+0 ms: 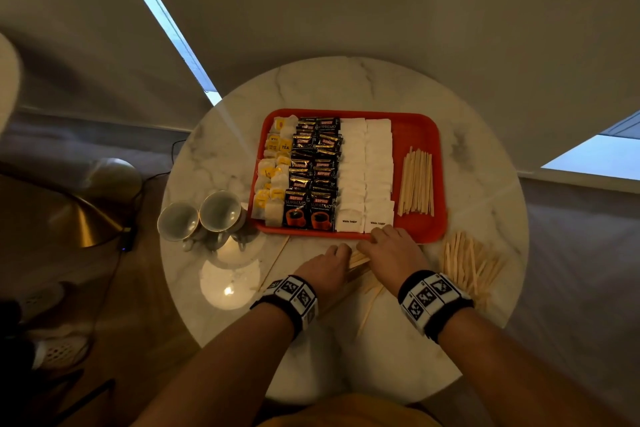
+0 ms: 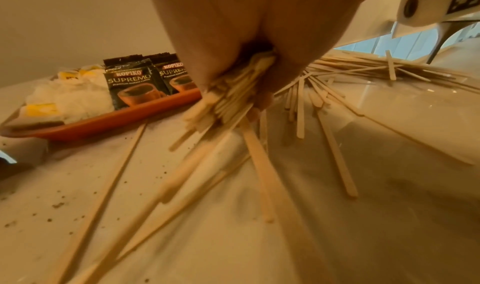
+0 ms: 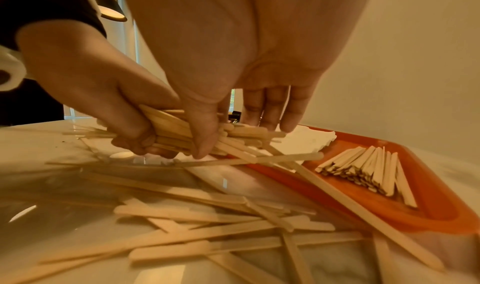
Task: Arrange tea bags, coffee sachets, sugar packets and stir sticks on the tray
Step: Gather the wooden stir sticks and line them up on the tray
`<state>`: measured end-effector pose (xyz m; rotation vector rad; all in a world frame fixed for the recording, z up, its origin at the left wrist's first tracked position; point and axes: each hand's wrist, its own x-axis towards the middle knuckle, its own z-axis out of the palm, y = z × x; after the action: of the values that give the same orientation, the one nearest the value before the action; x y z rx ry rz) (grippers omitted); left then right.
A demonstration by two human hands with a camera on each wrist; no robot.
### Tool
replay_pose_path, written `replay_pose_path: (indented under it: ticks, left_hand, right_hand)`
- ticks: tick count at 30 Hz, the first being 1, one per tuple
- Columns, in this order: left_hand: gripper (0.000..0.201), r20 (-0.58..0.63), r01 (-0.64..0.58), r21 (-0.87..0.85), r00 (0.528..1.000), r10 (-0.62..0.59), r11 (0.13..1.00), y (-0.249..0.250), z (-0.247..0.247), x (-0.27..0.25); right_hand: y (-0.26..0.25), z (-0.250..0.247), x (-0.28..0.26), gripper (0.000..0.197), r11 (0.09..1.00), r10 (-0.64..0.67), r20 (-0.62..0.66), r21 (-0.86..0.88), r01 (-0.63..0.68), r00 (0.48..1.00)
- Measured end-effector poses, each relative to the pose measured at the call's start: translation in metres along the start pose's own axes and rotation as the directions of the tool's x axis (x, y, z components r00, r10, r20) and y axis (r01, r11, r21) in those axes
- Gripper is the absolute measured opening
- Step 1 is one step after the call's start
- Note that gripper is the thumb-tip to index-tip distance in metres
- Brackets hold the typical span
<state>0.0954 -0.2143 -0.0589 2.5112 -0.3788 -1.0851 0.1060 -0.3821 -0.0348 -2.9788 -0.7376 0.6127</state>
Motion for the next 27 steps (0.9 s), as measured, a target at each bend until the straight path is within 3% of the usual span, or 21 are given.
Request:
replay_pose_path:
  ticks: [7,11,16,22,27]
  left_hand:
    - [0.049,0.025,0.032,-0.033,0.999,-0.031,0.999,0.016,-0.001,-0.003]
    - [0.041,0.031,0.040,-0.055,0.999,-0.038,0.998,0.018,-0.001,-0.006]
    - [0.035,-0.013,0.014,-0.101,1.000,-0.016,0.995,0.003,-0.002,-0.018]
    - [0.023,-0.131,-0.058,-0.228,0.991,0.029,0.972,-0.009,-0.011,-0.025]
    - [0.036,-0.206,-0.123,-0.373,0.977,0.047,0.920,-0.019,-0.022,-0.028]
  right_hand:
    - [-0.004,0.000,-0.007,0.046,0.999,0.005,0.031,-0.032,-0.004,1.000]
    - [-0.003,-0.003,-0.008,0.041,1.000,0.009,0.007,0.004,-0.009,1.000]
    - [0.012,-0.017,-0.007,0.035,0.990,0.135,-0.022,0.045,-0.134,0.991]
    - [0.006,-0.038,0.006,0.032,0.938,0.187,0.022,0.294,-0.185,0.982]
    - [-0.007,-0.051,0.009,0.048,0.851,0.250,-0.036,0.484,-0.202,0.968]
